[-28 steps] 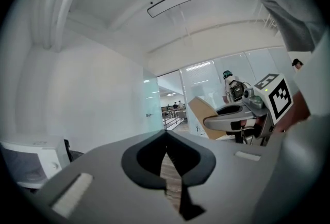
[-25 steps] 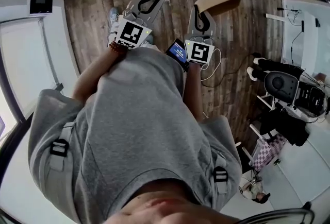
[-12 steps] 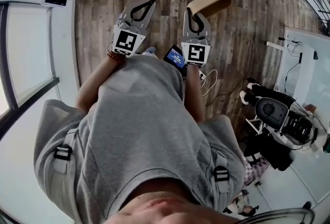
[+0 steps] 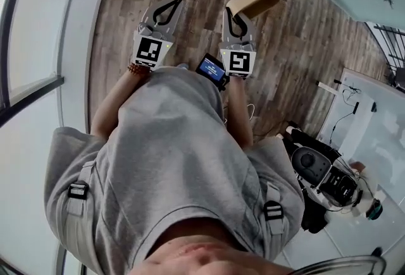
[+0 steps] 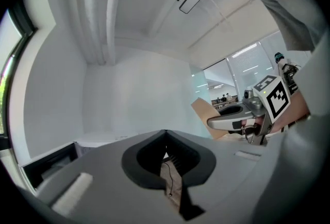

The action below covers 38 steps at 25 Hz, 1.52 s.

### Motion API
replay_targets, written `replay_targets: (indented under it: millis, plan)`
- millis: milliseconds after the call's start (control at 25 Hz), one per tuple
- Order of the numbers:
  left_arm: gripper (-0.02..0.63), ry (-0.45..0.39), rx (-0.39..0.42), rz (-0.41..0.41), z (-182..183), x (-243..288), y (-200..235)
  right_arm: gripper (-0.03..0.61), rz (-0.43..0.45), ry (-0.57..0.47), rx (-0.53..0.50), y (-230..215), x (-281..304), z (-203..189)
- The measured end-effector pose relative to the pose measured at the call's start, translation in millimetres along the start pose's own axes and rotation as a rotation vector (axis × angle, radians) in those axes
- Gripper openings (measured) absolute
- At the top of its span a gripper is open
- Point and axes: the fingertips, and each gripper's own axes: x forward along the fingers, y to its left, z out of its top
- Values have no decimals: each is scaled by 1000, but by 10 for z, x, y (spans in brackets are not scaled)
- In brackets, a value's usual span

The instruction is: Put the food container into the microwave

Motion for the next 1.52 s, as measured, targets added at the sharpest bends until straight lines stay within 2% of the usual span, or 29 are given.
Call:
replay_targets:
  millis: [400, 760, 1120, 1520]
  plan:
    - [2, 19, -10, 185, -115, -337, 923, 44, 197, -50, -28, 597, 876, 265]
    - [2, 3, -30, 309, -159, -508, 1565, 44, 334, -60, -61, 1076, 1376, 376]
    - [2, -30, -29, 301, -131, -313, 1776, 44, 393, -59, -102, 1193, 1686, 445]
    - [2, -37, -20, 277, -96, 6, 2005, 44, 402, -51, -109, 1112, 2021, 479]
